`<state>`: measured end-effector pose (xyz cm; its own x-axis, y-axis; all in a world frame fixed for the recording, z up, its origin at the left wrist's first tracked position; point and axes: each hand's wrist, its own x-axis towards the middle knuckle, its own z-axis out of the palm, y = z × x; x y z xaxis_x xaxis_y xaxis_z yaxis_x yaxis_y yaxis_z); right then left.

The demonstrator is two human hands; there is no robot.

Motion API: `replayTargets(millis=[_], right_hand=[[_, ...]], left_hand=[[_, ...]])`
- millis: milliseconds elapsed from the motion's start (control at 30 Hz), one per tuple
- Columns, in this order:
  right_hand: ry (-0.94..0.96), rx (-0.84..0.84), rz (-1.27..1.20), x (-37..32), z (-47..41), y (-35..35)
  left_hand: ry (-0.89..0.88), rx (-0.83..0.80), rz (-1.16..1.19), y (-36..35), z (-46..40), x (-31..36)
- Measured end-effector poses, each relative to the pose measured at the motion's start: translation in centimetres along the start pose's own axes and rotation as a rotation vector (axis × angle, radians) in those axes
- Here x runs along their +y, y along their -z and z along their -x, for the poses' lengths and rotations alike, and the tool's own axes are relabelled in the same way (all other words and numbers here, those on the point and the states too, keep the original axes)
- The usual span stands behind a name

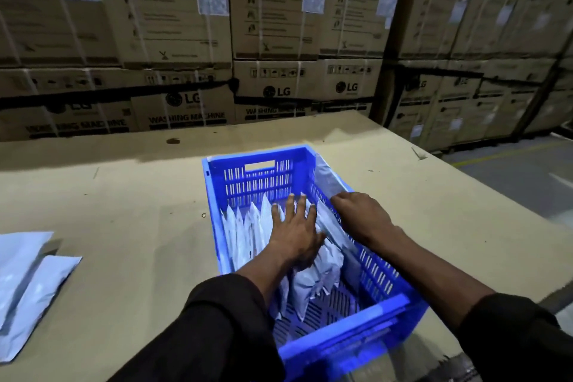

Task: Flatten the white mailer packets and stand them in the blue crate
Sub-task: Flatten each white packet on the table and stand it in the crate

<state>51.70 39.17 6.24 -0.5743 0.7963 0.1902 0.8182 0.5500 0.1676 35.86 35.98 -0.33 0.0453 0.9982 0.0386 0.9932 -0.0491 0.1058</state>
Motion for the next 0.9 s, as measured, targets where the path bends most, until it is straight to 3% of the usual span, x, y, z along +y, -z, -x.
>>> replayTargets(millis=[467,900], right_hand=[[0.023,0.012,0.0,0.7,-0.6,-2.2],[0.053,-0.2,-0.113,0.1,-1.3,-5.0]], left_hand=[[-0.255,-0.138,-0.187,-0.8,-4.8,2.6],[-0.193,-0.206,-0.183,-1.2,-5.0,0.8]])
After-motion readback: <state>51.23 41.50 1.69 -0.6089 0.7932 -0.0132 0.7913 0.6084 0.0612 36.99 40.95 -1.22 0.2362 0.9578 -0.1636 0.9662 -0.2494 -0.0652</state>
